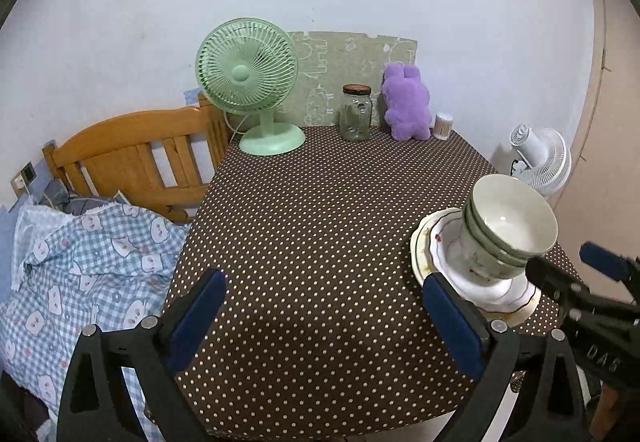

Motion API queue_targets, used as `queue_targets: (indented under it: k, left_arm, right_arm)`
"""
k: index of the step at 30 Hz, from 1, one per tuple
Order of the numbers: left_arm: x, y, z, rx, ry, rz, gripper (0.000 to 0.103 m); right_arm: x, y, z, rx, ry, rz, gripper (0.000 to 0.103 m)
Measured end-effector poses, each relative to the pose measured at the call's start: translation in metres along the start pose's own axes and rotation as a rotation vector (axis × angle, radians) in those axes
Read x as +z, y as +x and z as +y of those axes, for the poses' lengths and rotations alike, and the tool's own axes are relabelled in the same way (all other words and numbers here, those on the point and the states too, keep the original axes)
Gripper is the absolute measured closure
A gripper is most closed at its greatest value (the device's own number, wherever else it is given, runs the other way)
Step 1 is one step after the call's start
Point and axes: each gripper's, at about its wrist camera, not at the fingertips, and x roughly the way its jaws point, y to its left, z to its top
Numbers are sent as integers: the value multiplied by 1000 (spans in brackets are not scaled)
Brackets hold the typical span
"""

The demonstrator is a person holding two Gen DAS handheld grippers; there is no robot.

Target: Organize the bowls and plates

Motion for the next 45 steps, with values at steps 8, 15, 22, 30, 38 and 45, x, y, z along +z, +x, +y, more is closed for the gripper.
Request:
queue_targets:
  k: [8, 15, 22, 30, 38, 45]
  left_arm:
    - [-29, -15, -2, 27, -19, -62, 1]
    - [-45, -30, -4, 25, -20, -90, 0]
    - [-53, -38, -1, 32, -47, -105, 0]
    - [-51, -40, 0, 31, -61, -109, 0]
    - [-47, -41, -2, 27, -54, -101, 0]
    - [-45, -44, -7, 35, -52, -98, 0]
  right_arm:
    - [-38, -3, 2, 44, 17, -21, 20]
    - [-52, -18, -5, 42, 38, -74, 20]
    - [-59, -26, -2, 42, 21, -90, 20]
    - [-57, -30, 0, 33, 11, -95, 20]
    - [-52, -29, -4, 40, 25, -88, 20]
    - [-47, -29, -6, 45, 30, -81, 20]
